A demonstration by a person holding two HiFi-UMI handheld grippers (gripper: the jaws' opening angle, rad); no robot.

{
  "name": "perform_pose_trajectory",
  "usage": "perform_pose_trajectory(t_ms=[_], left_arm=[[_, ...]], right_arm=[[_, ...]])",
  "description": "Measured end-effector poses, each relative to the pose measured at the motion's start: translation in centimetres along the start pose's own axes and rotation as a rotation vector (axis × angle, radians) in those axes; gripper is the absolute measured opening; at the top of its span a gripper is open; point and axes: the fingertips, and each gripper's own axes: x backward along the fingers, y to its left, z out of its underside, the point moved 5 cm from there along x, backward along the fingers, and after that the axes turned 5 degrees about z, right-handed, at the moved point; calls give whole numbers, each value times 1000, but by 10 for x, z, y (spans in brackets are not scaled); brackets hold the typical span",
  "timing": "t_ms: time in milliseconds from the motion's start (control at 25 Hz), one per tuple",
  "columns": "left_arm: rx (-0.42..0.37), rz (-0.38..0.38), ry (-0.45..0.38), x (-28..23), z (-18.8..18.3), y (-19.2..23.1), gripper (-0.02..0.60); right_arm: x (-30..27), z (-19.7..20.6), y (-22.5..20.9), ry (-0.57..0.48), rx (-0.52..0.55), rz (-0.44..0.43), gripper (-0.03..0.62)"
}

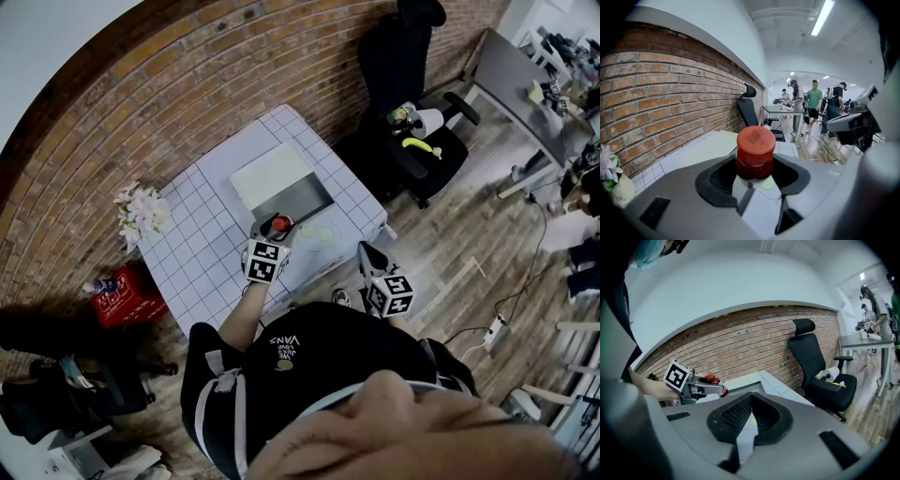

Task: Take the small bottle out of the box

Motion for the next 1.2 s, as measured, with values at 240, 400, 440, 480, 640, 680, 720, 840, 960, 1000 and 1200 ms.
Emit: perform_pose_trajectory(t_ms=[240,400,440,480,640,680,720,840,960,1000,1200], left_arm=[[-9,2,-9,24,7,-4,225],[-15,2,-22,38,12,-6,225],[-16,3,-24,42,14,-6,225],[-14,4,-25,45,15,-6,225],[-1,5,-33,58,23,-7,225],[-2,5,-32,61,25,-8,225],[-4,6,-29,64,27,-8,225],[-1,6,-27,72,35,-8,225],[5,2,-28,81,41,-8,225],[7,1,-29,84,43,-8,225],[24,1,-34,99,55,-5,225]], right_arm=[[4,5,14,-7,-2,0,2],[5,9,22,-5,3,2,2],[5,10,24,-4,3,3,2],[5,11,26,-2,2,5,2],[3,13,34,-1,6,3,2],[3,13,36,-1,5,2,2],[2,14,39,0,4,1,2],[0,16,46,1,3,-4,2],[-3,18,54,2,5,-10,2],[-4,18,57,3,7,-12,2],[-7,21,71,-5,10,-13,2]])
